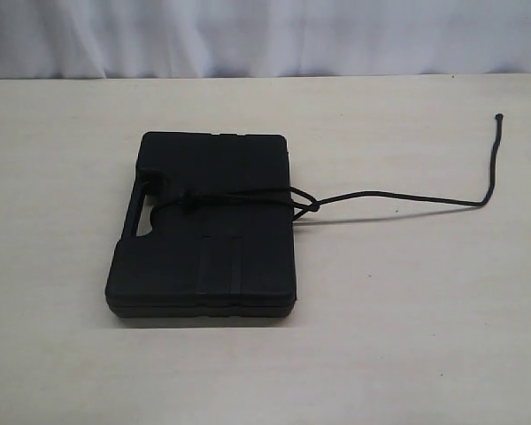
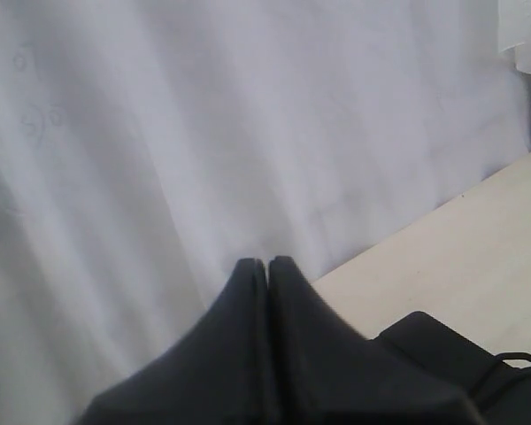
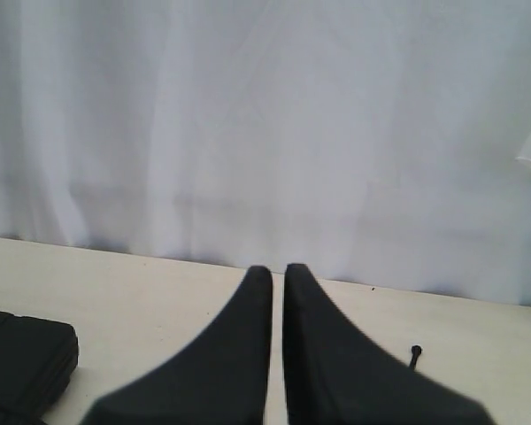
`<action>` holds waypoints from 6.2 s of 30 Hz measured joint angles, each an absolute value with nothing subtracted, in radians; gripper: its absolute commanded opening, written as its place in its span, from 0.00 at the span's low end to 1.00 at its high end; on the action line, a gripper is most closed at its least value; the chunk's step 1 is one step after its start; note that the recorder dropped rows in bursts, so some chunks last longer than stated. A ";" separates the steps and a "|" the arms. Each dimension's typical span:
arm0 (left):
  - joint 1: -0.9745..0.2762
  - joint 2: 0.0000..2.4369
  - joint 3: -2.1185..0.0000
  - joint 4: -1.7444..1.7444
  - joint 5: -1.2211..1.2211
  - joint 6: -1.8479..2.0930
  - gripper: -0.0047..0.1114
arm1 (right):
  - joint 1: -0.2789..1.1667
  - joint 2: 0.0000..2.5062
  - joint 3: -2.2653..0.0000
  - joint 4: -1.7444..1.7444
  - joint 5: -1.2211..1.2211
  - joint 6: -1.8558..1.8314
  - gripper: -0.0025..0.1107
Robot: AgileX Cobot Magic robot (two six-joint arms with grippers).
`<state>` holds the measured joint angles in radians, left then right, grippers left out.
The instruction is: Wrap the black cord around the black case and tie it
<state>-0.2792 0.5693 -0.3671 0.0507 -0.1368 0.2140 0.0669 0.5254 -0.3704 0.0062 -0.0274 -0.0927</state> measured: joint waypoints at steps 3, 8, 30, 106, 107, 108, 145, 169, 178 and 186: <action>-0.279 0.569 -0.367 0.051 -0.137 0.214 0.04 | 0.082 0.531 -0.370 0.006 -0.027 -0.093 0.06; -0.279 0.569 -0.367 0.051 -0.137 0.214 0.04 | 0.084 0.531 -0.370 0.006 -0.025 -0.093 0.06; -0.263 0.006 -0.003 -0.161 0.085 0.214 0.04 | 0.163 0.064 -0.009 -0.030 0.031 -0.093 0.06; 0.056 0.004 -0.003 -0.085 0.312 0.214 0.04 | -0.038 0.006 -0.001 0.016 0.226 -0.093 0.06; 0.056 0.004 -0.003 -0.085 0.312 0.214 0.04 | -0.038 0.006 -0.001 0.016 0.226 -0.093 0.06; 0.056 0.004 -0.003 -0.085 0.312 0.214 0.04 | -0.038 0.006 -0.001 0.016 0.226 -0.093 0.06; 0.056 0.004 -0.003 -0.085 0.312 0.214 0.04 | -0.038 0.006 -0.001 0.016 0.226 -0.093 0.06; 0.056 0.004 -0.003 -0.065 0.312 0.214 0.04 | -0.038 0.006 -0.001 0.016 0.226 -0.093 0.06; 0.056 0.004 -0.003 -0.061 0.312 0.214 0.04 | -0.038 0.006 -0.001 0.016 0.226 -0.093 0.06; 0.056 0.004 -0.003 -0.061 0.312 0.214 0.04 | -0.038 0.006 -0.001 0.016 0.226 -0.093 0.06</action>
